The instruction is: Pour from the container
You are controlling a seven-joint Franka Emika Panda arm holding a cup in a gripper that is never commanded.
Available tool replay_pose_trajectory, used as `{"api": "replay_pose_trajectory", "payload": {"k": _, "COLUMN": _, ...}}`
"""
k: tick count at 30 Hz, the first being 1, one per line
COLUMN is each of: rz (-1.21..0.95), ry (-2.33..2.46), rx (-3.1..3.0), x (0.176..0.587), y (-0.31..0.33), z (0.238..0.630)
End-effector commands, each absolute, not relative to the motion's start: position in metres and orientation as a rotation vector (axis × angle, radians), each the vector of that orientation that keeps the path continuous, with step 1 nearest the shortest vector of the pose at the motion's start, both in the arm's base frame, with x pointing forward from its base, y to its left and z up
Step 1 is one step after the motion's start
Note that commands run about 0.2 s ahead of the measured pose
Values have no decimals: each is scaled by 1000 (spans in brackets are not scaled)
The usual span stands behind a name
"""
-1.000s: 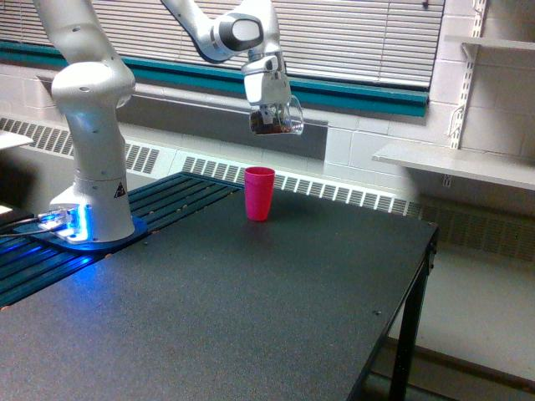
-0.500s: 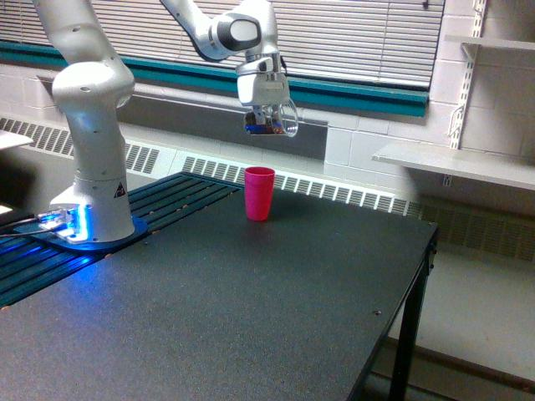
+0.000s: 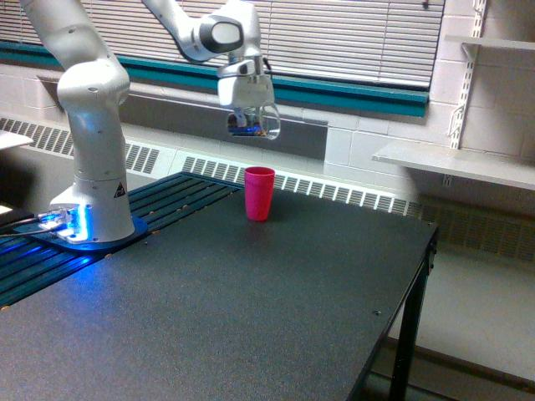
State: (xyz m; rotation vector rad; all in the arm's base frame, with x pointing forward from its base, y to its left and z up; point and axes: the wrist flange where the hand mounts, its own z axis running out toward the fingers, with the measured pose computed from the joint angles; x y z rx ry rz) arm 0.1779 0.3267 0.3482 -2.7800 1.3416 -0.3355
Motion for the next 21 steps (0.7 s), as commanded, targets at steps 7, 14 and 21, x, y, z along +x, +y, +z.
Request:
{"api": "replay_pose_trajectory", "payload": {"k": 7, "rz": -250, "ry": 1294, "rx": -2789, "x": 152, "y": 314, "z": 346}}
{"api": "replay_pose_trajectory", "payload": {"k": 14, "rz": -251, "ry": 1324, "rx": -2764, "x": 171, "y": 306, "z": 347}}
{"api": "replay_pose_trajectory", "payload": {"k": 21, "rz": -187, "ry": 1336, "rx": -2760, "x": 181, "y": 307, "z": 341}}
